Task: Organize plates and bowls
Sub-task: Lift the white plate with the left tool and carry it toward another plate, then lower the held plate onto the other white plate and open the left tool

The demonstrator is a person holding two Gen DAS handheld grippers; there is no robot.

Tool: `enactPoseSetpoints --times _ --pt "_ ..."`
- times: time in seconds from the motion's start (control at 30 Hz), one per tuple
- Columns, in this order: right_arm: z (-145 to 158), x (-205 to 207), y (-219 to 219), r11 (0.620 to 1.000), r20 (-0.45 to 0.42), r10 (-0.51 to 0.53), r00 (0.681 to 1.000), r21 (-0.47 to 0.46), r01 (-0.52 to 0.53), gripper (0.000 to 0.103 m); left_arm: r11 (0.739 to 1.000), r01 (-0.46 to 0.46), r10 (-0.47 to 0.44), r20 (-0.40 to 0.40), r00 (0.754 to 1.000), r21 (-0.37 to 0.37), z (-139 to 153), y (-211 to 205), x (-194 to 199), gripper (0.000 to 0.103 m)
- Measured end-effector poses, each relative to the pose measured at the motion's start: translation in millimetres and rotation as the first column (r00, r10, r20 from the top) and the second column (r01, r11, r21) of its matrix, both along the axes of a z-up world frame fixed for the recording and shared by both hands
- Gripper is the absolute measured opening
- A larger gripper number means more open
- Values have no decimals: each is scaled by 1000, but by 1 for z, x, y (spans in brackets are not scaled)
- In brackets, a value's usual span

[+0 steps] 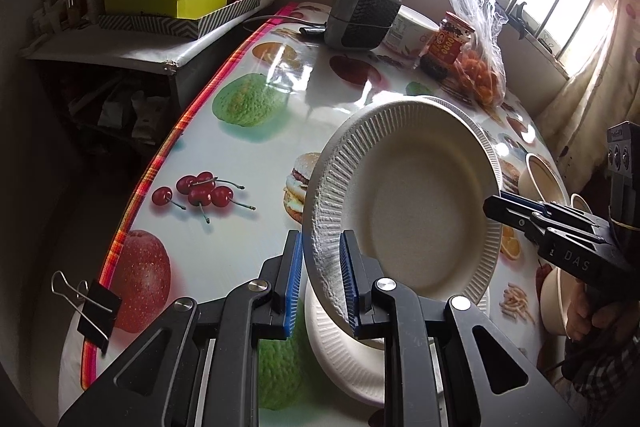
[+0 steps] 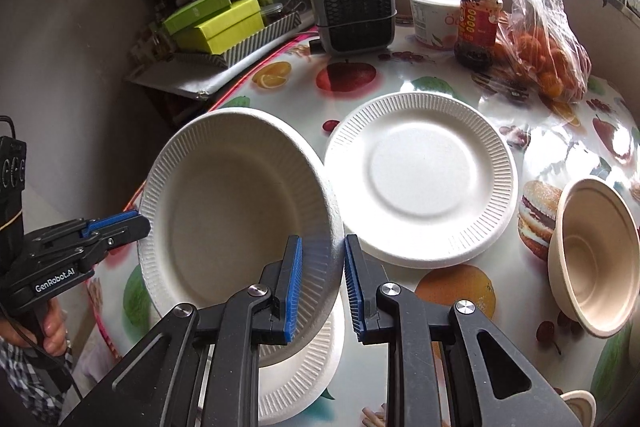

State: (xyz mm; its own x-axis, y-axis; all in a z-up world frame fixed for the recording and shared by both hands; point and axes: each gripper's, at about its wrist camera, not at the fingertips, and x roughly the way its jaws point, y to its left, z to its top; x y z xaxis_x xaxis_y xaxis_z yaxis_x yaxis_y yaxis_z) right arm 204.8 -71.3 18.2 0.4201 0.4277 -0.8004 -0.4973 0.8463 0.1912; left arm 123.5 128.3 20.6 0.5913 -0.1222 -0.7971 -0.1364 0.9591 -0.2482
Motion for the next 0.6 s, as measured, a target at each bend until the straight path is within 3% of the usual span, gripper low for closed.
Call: enactPoseSetpoints --times 0.6 --pt "-30 -14 -12 1000 -79 -7 997 -20 6 20 1000 25 -25 -60 998 5 -18 -12 -10 20"
